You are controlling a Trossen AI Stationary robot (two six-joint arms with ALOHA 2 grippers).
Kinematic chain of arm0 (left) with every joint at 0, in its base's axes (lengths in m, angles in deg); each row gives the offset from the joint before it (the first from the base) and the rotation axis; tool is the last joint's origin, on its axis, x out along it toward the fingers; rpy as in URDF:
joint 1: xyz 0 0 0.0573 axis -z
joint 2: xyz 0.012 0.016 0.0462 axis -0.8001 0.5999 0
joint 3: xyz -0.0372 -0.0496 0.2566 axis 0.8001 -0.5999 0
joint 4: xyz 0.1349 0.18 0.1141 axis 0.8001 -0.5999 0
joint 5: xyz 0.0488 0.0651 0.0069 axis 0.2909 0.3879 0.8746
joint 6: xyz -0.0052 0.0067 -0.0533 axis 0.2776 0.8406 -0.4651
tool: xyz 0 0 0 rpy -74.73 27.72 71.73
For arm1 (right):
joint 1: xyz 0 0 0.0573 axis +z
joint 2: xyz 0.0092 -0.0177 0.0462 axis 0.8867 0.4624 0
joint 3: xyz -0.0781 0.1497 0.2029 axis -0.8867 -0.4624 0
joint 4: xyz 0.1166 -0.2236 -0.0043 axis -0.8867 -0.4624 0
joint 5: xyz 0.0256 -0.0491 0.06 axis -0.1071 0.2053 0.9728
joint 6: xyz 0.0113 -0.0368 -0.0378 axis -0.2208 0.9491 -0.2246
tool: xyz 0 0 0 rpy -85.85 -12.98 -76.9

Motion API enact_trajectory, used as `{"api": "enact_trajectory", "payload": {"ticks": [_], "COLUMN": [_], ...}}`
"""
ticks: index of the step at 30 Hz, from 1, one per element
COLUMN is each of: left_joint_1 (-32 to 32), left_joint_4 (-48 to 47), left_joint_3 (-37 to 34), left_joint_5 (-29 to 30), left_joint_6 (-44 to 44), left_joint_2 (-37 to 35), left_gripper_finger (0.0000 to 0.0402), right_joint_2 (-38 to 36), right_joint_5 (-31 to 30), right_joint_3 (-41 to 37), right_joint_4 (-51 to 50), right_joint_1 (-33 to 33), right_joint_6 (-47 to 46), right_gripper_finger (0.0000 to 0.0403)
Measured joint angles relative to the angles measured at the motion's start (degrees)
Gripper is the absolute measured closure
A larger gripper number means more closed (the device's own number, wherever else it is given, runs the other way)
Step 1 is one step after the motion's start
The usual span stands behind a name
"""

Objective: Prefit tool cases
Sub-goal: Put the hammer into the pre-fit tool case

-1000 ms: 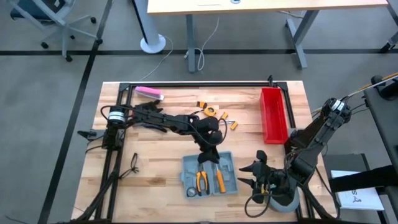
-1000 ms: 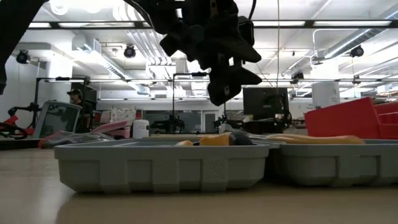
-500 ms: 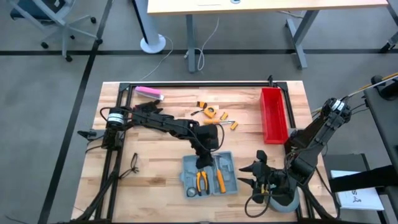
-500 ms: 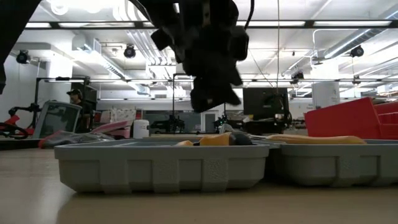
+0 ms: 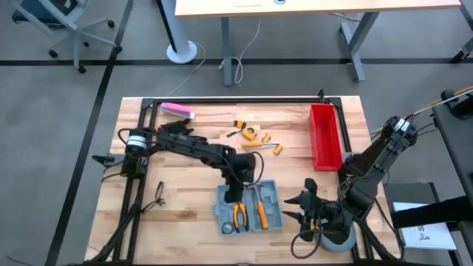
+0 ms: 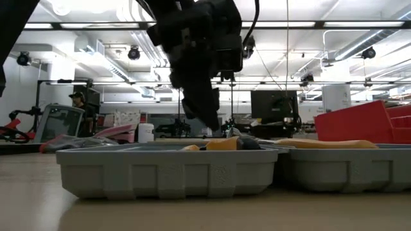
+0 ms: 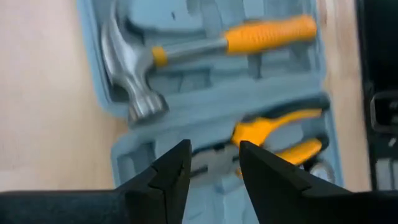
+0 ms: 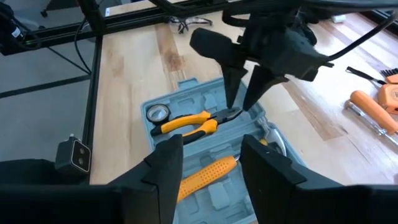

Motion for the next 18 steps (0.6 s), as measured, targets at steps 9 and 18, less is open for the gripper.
{"api": "enact_trajectory", "payload": {"ticks": [9,18], "left_joint_1": [1.7,1.7], "left_joint_4": [2.8,7.3], "left_joint_3": [0.0,0.0], "left_joint_5": [8.0,10.9], "left_joint_6": [3.3,3.8], "left_joint_2": [0.1,1.6], "left_gripper_finger": [0.0271,0.0271], "right_joint_2": [0.0,0.0], "right_joint_5": [-0.1,-0.4], "right_joint_3": [0.0,0.0], "right_joint_4": [0.0,0.2], "right_joint_1": [-0.3,-0.3], "right_joint_6": [0.5,0.6], "right_gripper_finger": [0.0274,0.0265]}}
